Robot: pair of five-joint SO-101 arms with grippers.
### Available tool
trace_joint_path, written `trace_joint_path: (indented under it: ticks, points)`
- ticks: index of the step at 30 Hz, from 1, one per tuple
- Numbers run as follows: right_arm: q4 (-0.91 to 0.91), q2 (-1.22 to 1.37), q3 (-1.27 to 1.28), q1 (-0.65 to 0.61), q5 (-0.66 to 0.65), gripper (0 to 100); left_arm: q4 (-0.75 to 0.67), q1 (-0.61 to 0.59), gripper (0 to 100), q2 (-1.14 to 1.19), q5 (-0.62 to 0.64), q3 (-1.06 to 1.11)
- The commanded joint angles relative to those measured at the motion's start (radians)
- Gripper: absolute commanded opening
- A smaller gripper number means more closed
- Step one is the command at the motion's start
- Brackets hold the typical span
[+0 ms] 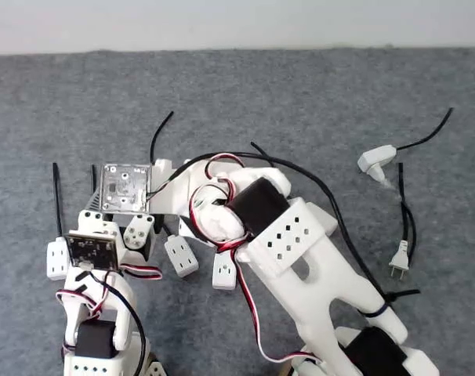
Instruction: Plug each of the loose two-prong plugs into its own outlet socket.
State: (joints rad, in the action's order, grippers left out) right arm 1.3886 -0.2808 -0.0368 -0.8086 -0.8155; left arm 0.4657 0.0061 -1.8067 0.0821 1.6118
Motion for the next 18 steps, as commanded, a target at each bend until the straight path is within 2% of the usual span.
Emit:
trace_joint_path:
  ticks: [1,13,18]
  points:
    - [0.019,-0.062,-0.091,-0.016,0.015,0.9,-0.02,0.026,22,-0.015,-0.031,0.002]
    - [0.031,-0.064,-0.104,-0.016,0.04,0.9,-0.02,0.063,22,-0.015,-0.034,0.025]
    - [0.035,-0.064,-0.104,-0.054,0.043,0.9,-0.02,0.087,22,-0.015,-0.035,0.031]
